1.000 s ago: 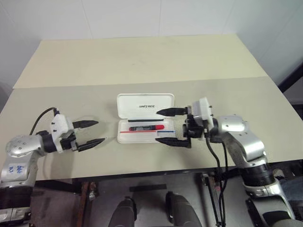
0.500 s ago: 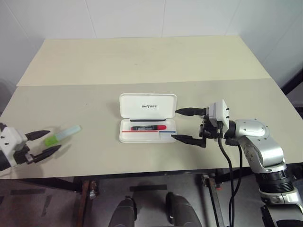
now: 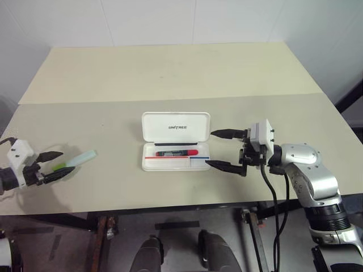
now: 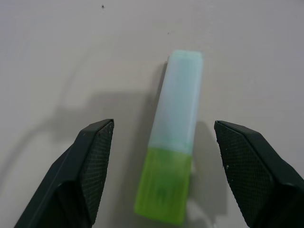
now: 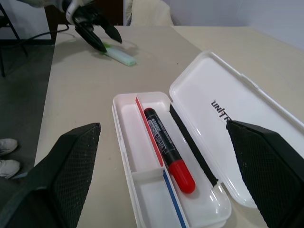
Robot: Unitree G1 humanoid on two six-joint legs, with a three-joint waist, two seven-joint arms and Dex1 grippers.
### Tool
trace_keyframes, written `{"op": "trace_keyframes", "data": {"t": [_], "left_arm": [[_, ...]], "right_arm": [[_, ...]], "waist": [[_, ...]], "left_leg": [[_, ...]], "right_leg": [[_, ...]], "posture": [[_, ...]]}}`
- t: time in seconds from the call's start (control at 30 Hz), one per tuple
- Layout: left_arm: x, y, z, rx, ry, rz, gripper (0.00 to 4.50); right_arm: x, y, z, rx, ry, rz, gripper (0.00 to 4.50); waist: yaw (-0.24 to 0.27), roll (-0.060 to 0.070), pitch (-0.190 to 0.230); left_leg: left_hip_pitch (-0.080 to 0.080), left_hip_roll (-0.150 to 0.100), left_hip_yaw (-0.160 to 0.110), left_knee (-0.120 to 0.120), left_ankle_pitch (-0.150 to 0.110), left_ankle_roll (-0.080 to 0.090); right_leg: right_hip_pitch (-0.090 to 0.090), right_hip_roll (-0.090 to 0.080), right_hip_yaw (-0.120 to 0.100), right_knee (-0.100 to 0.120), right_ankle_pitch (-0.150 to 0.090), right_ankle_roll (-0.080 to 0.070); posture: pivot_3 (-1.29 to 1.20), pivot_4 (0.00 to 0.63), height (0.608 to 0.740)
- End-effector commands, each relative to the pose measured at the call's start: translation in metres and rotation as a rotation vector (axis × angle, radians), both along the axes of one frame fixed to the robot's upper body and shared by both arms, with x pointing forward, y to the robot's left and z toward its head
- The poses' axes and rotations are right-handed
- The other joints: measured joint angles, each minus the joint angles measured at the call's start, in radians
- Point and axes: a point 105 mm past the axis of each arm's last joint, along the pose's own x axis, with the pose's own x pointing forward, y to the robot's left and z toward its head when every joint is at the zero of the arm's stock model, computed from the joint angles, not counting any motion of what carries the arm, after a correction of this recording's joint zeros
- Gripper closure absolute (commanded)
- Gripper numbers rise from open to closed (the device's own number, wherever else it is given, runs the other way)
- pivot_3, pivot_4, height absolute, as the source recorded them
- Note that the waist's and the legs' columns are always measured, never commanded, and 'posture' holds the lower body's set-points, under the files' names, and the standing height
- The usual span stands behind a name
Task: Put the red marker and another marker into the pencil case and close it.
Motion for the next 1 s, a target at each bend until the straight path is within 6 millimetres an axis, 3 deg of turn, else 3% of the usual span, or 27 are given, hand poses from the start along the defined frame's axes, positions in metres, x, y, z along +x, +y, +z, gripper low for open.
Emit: {"op": "trace_keyframes", "data": {"t": [0.03, 0.3, 0.6, 0.93, 1.0], "left_arm": [[0.004, 0.0, -0.01, 0.005, 0.048, 0.018, 0.9], [0.0, 0.0, -0.036, -0.005, 0.176, 0.056, 0.9], [0.001, -0.005, -0.043, 0.016, 0.163, 0.039, 3.62], [0.012, -0.026, -0.024, -0.058, 0.013, -0.06, 3.63], [0.015, -0.043, -0.015, -0.098, -0.048, -0.135, 3.63]], "right_arm": [[-0.008, -0.006, 0.012, -0.001, -0.063, -0.001, 0.02], [-0.016, -0.009, 0.019, -0.01, -0.081, 0.001, 0.02], [-0.017, -0.001, 0.031, -0.006, -0.102, 0.012, 0.0], [-0.015, 0.012, 0.035, 0.014, -0.103, 0.021, 0.0], [-0.014, 0.014, 0.034, 0.023, -0.102, 0.019, 0.0]], "waist": [[0.0, 0.0, 0.0], [-0.001, 0.0, 0.0], [-0.001, 0.001, -0.001], [0.009, 0.003, -0.002], [0.018, 0.003, -0.002]], "left_leg": [[0.0, 0.0, 0.0, 0.0, 0.0, 0.0], [0.003, -0.001, 0.0, 0.003, 0.001, 0.001], [0.02, 0.001, 0.0, -0.001, 0.003, 0.004], [0.018, 0.001, -0.001, -0.002, 0.004, 0.005], [0.016, 0.001, -0.001, -0.002, 0.004, 0.004]], "right_leg": [[0.0, 0.0, 0.0, 0.0, 0.0, 0.0], [0.001, 0.0, 0.001, 0.006, -0.001, 0.001], [0.014, 0.0, 0.002, 0.008, -0.004, -0.005], [0.013, -0.003, 0.001, 0.008, -0.003, -0.005], [0.013, -0.004, 0.001, 0.007, -0.003, -0.004]], "posture": [[0.0, 0.15, 0.74], [0.0, 0.15, 0.74], [0.0, 0.15, 0.74], [0.0, 0.15, 0.74], [0.0, 0.15, 0.74]]}}
